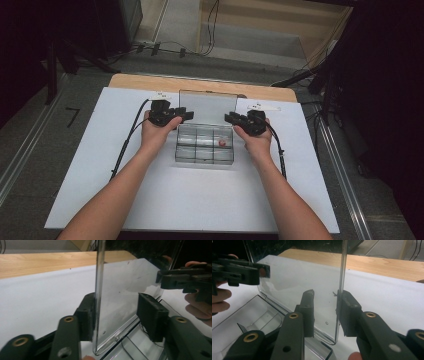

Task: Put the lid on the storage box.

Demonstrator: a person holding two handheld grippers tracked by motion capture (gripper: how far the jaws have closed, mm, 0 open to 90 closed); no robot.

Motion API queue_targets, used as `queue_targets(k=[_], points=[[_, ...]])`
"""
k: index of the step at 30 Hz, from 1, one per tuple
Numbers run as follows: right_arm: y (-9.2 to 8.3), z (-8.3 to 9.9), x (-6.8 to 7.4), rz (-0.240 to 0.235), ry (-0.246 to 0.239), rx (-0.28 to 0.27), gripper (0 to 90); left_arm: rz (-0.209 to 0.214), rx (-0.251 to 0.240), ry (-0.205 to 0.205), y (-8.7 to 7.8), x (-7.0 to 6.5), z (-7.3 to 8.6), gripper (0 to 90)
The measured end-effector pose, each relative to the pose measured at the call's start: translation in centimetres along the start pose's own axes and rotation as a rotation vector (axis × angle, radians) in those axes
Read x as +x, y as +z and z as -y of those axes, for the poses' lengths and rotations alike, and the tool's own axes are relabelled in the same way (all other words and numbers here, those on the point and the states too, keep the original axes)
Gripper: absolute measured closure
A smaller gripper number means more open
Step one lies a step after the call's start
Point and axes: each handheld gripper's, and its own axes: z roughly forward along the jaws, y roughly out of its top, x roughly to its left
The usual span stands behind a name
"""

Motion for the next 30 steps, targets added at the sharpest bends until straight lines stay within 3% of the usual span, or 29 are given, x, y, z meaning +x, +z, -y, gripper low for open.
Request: queue_targets(k=[4,9,14,19,21,24,30], points=[[-0.1,0.2,0.0,0.005,-0.015,-0.002,67.3,-0.011,-0.027,0.012,-0.6,-0.1,-1.0,34.8],[-0.1,0.2,0.1,0.013,-0.029,-0.004,67.7,-0.023,-0.054,0.037,-1.3,-0.2,-2.9,34.7],[-0.1,0.2,0.1,0.022,-0.04,-0.006,67.8,-0.04,-0.055,0.067,-1.3,-0.4,-4.1,40.5],[-0.1,0.2,0.2,0.033,-0.047,-0.007,67.8,-0.054,-0.051,0.071,-1.2,-0.7,-4.1,54.3],[-0.1,0.2,0.2,0.032,-0.047,-0.004,67.7,-0.072,-0.049,0.092,-1.3,-0.9,-4.1,56.5],[-0.2,0.2,0.2,0.027,-0.043,-0.001,67.3,-0.071,-0.053,0.091,-1.4,-0.9,-4.1,61.0],[-0.7,-0.6,0.5,0.009,0.004,-0.018,55.7,-0.054,-0.062,0.084,-1.8,-0.9,-3.9,63.8]])
